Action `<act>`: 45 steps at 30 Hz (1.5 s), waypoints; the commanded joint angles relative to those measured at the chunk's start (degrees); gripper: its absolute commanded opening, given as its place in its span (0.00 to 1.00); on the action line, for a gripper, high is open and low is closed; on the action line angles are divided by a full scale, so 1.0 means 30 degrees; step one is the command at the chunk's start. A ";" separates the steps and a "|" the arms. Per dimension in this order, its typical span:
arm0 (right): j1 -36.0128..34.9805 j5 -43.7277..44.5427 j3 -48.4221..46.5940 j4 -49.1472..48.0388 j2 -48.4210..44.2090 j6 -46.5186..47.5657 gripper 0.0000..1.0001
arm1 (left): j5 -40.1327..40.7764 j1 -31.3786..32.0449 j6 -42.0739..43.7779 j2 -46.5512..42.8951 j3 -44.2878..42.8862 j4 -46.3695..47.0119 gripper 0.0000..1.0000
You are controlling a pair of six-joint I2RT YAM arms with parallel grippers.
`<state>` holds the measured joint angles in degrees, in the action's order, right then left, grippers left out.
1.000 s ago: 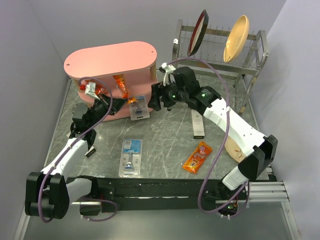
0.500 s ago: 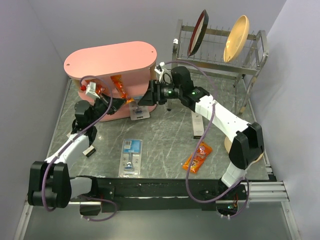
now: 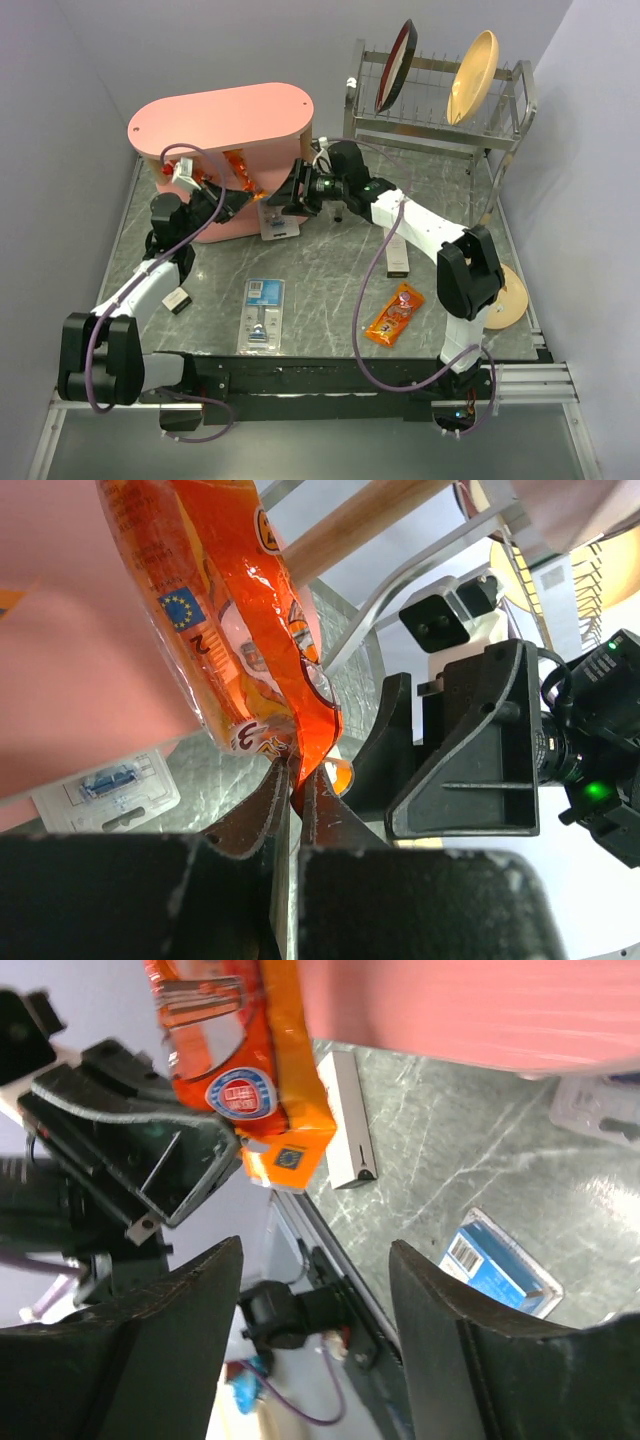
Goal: Place and organize the shaving razors onto the shelf
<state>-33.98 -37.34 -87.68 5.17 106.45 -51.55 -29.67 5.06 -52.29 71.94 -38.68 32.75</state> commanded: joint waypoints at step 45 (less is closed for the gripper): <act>-0.0833 0.1022 -0.2971 -0.3948 0.2630 -0.5052 0.33 | -0.5341 0.0013 0.6116 -0.3820 -0.4715 -1.2463 0.72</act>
<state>-36.14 -34.92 -94.59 -3.27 113.69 -65.25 -34.39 4.14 -46.33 68.45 -47.16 5.26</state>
